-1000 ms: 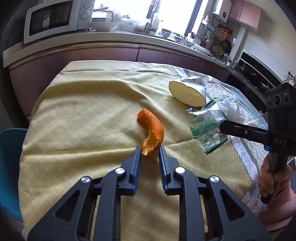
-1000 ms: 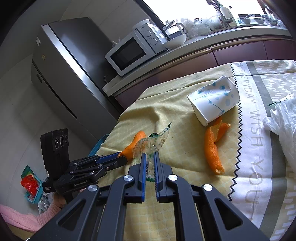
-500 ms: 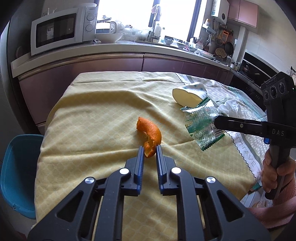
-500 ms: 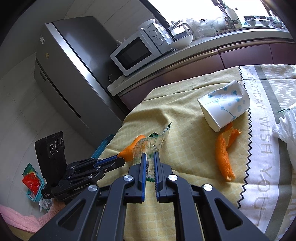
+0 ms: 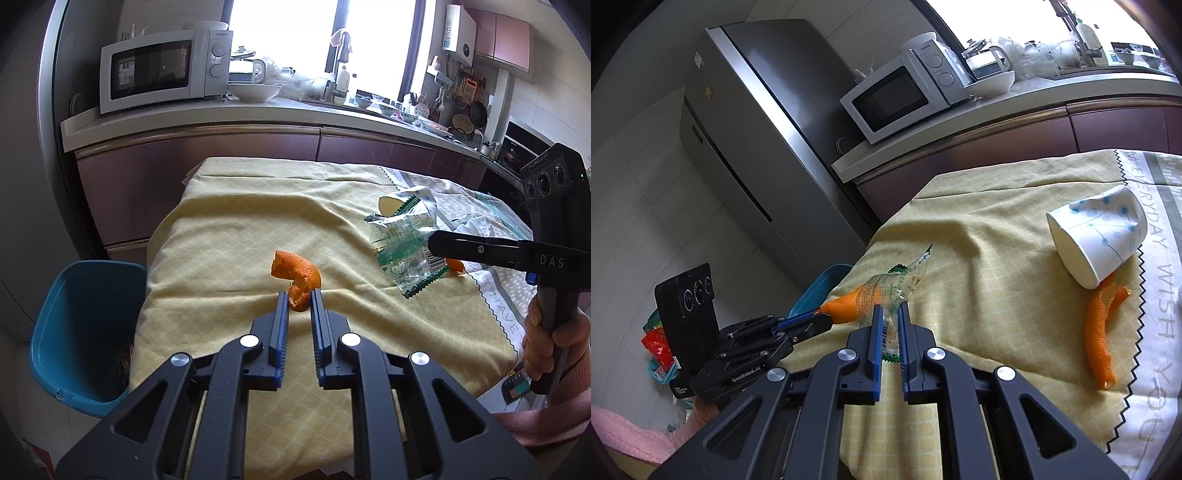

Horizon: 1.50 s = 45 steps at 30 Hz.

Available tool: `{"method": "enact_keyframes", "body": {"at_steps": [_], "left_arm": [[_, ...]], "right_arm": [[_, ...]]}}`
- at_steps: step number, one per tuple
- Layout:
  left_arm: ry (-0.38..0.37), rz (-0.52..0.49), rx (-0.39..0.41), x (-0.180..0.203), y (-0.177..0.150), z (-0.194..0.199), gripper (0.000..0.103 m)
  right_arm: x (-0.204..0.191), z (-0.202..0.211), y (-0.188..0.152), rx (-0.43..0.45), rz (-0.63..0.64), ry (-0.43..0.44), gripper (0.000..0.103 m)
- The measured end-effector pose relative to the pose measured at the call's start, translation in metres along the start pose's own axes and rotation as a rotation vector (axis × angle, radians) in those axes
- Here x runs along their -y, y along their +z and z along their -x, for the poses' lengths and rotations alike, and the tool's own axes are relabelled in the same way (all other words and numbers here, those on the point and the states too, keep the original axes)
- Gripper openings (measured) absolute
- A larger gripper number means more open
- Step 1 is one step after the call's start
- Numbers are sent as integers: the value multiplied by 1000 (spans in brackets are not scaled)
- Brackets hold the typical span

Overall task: Collect trash
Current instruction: 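Close the left tool on the orange peel while the right tool holds the wrapper, then carry the peel and wrapper to the teal bin with both tools and open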

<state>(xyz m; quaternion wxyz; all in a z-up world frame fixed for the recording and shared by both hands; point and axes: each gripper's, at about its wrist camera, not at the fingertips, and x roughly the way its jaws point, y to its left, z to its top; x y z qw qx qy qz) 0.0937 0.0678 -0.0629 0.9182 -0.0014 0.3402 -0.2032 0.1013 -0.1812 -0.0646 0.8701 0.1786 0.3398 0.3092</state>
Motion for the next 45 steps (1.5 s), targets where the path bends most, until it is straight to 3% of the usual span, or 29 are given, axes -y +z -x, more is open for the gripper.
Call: {"method": "enact_keyframes", "body": {"at_steps": [27,45], "left_arm": [[210,134,89,-93,-14,78,12],[301,212,70,-137,-28,86,12]], "right_arm": [[-69,-82,28,-109,132,144,7],[-104,-132,35,-175,200,197,7]]}}
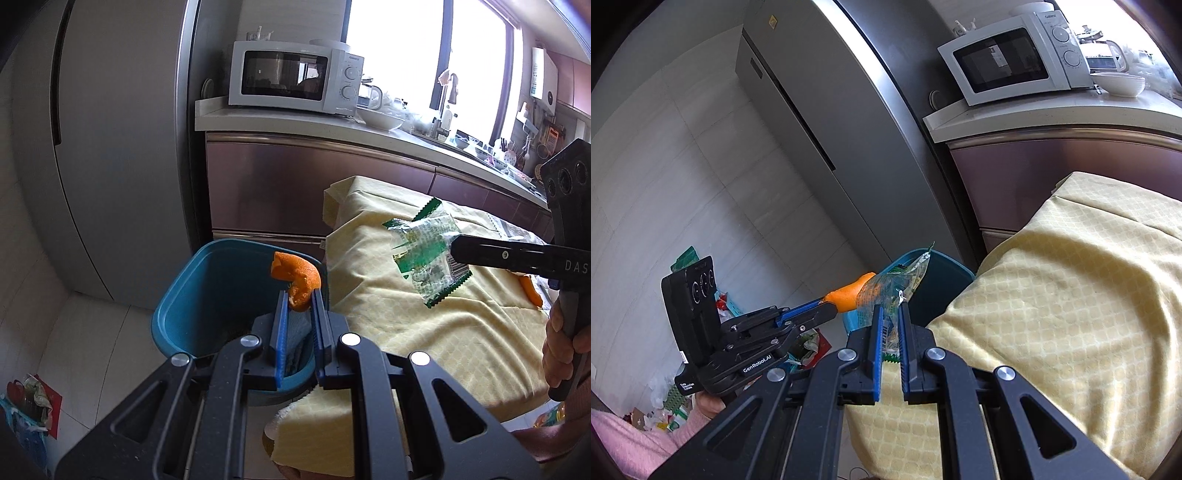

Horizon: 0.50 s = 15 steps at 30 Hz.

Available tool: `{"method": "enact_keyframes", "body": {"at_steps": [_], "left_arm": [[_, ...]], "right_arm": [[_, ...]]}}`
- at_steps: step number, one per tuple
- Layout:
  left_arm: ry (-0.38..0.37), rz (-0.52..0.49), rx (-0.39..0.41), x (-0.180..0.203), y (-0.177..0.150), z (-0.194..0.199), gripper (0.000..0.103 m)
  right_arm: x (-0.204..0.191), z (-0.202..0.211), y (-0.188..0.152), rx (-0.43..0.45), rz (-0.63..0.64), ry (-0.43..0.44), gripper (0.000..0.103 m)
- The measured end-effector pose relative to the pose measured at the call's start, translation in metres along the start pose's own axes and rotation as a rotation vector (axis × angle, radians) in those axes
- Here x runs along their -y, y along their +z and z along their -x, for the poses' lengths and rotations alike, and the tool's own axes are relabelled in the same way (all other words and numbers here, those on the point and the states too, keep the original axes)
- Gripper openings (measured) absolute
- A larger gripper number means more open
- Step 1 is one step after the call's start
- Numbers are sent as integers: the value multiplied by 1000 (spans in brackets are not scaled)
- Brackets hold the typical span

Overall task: Collect trash
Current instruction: 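Carry the peel and wrapper to the teal bin with both tools and open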

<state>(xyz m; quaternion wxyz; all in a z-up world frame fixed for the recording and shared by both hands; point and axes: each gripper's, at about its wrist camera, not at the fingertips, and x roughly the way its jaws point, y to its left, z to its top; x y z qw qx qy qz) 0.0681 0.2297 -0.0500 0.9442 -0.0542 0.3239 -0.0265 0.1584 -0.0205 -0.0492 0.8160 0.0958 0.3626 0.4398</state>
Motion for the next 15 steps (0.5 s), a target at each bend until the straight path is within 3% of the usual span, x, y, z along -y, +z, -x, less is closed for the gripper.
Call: {"method": "enact_keyframes", "body": {"at_steps": [15], "left_arm": [[46,57,-58,-25,-11,-29,12]], "right_arm": [[-6,-46,18,-74,15,3,7]]}}
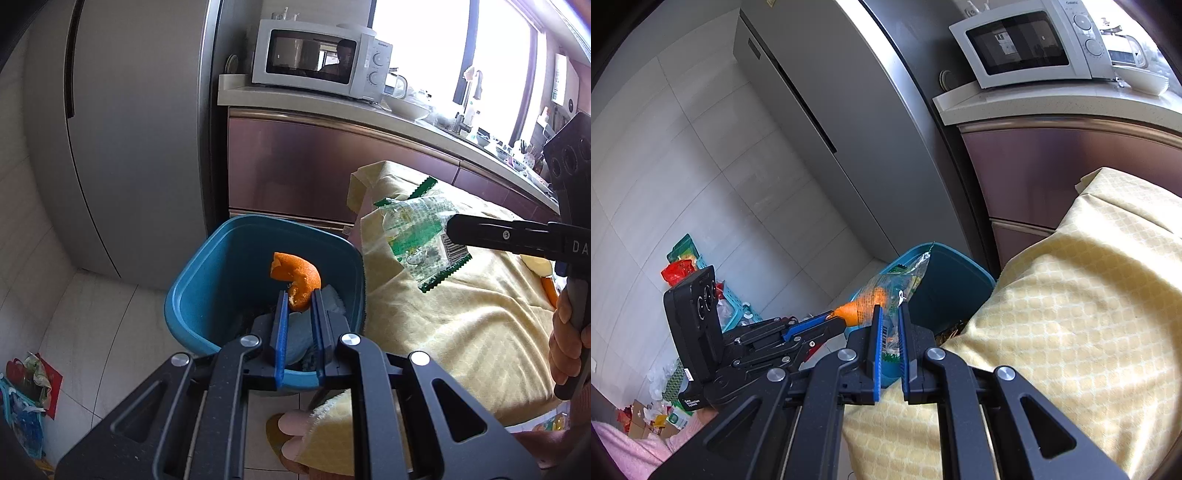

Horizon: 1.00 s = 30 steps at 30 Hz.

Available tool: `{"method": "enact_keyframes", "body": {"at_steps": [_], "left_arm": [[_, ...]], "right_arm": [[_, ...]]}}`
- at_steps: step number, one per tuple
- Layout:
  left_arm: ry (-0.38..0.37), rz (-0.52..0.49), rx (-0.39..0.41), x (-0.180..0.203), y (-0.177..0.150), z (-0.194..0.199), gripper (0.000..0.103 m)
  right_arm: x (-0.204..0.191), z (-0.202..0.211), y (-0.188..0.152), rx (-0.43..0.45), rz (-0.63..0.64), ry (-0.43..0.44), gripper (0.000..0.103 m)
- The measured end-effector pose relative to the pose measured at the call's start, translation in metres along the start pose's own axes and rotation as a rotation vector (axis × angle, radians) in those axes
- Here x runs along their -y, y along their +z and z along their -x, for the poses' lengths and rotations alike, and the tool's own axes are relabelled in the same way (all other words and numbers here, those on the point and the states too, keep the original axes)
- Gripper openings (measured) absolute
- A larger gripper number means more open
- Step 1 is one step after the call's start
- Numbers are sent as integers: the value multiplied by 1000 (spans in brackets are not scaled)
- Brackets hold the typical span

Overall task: Collect trash
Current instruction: 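Carry the peel and wrapper to the teal bin with both tools and open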

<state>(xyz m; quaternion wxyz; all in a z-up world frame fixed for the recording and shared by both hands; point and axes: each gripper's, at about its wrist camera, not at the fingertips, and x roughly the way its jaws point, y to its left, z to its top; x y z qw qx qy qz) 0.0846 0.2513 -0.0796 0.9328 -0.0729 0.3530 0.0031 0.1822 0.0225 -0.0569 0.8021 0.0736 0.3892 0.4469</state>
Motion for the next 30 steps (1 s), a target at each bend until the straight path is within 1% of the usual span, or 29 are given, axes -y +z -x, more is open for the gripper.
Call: {"method": "enact_keyframes", "body": {"at_steps": [12,22,30], "left_arm": [[14,28,-24,-7,-1,-19,12],[27,38,-42,-12,0,-32,12],[38,51,-79,-15,3,-52,13]], "right_arm": [[-5,-35,5,-61,20,-17,7],[-6,-56,6,-99,18,-39,7],[-6,-82,14,-143,4,-66,7]]}}
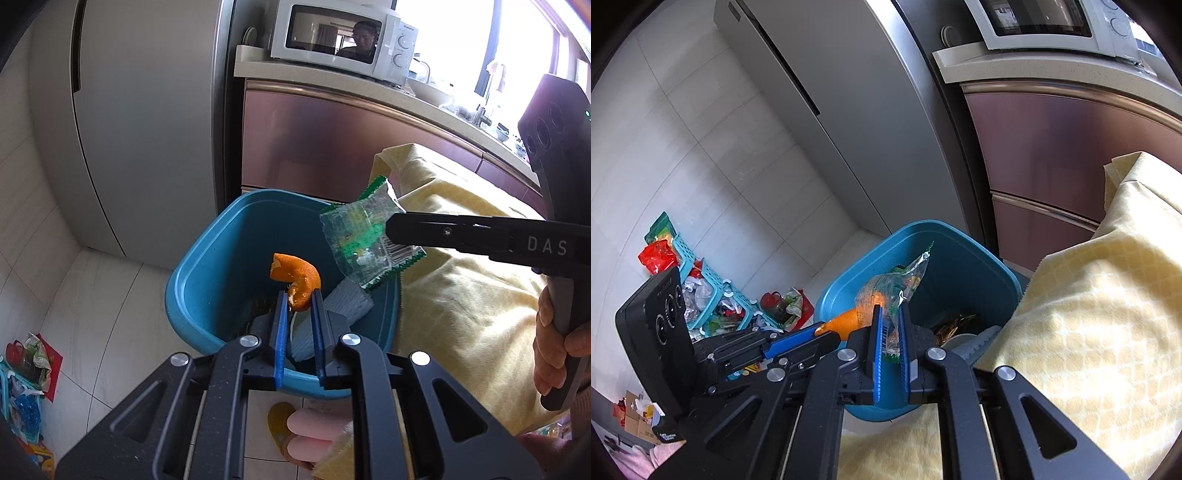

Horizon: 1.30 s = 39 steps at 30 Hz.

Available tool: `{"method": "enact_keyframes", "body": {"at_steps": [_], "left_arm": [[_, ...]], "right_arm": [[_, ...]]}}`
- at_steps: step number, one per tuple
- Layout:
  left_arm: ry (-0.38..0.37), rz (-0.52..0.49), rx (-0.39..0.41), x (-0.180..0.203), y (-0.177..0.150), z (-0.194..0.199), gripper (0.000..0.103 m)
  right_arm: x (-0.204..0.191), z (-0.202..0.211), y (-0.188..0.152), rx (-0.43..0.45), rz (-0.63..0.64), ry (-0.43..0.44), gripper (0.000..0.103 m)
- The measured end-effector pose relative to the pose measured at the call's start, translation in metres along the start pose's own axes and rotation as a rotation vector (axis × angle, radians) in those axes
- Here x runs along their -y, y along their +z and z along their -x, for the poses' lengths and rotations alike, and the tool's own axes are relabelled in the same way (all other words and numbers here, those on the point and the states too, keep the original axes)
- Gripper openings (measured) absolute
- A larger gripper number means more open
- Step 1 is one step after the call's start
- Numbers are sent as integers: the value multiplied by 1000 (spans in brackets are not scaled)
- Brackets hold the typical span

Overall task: Collect trash
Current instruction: 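Carry the peel and wrapper to the teal bin with both tools and open, then return both tools from the bin to the table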

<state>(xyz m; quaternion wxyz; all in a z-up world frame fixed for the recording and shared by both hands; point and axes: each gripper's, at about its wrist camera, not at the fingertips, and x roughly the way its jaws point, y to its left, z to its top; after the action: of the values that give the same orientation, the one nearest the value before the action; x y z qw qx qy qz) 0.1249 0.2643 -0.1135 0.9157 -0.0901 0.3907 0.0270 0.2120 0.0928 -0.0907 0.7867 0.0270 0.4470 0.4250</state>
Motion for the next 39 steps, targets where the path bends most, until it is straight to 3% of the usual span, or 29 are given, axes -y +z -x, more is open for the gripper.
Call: {"method": "enact_keyframes", "body": {"at_steps": [10,18,23,28,39], "left_arm": [[14,51,-38,-8,2,-26,14],[7,59,-12,-5,0,-20,14],[-40,27,51,10,0,2,31],[-118,-38,127,39,3,26,39],[-334,-199,134,137,3,40,40]], "right_arm": [[-3,-28,12,-53,-33,-5,11],[0,-18,1,-46,-31,17,12],[-1,12,-13,-2,-5,13,16],[2,59,-31,75,19,-8,20],[46,176,-77,259,-70,-149,27]]}}
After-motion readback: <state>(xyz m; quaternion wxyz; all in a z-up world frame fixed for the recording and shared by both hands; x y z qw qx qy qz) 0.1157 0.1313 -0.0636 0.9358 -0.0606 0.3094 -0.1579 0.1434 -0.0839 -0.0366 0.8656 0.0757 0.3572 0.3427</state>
